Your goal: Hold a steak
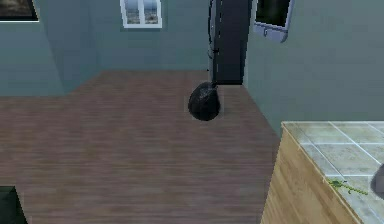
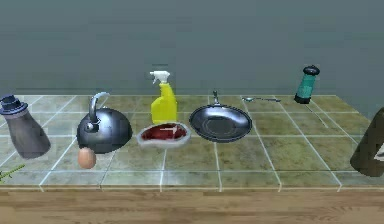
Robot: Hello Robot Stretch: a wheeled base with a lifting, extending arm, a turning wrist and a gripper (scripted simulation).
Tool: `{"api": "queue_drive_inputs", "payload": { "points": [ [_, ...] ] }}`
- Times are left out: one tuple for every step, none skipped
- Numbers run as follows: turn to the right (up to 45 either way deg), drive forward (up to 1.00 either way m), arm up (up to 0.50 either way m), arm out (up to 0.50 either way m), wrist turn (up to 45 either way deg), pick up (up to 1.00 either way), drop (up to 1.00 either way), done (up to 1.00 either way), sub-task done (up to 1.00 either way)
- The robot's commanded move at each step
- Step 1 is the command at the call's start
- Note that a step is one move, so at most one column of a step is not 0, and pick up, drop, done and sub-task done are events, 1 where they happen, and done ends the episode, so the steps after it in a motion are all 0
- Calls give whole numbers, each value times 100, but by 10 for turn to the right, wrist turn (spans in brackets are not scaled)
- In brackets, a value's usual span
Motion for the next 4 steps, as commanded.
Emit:
{"api": "queue_drive_inputs", "payload": {
  "points": [
    [0, 0, 38, 0, 0, 0, 0, 0, 0],
    [0, 0, 0, 30, 0, 0, 0, 0, 0],
    [0, 0, 0, 0, 450, 0, 0, 0, 0],
    [0, 0, 0, 0, 450, 0, 0, 0, 0]
  ]
}}
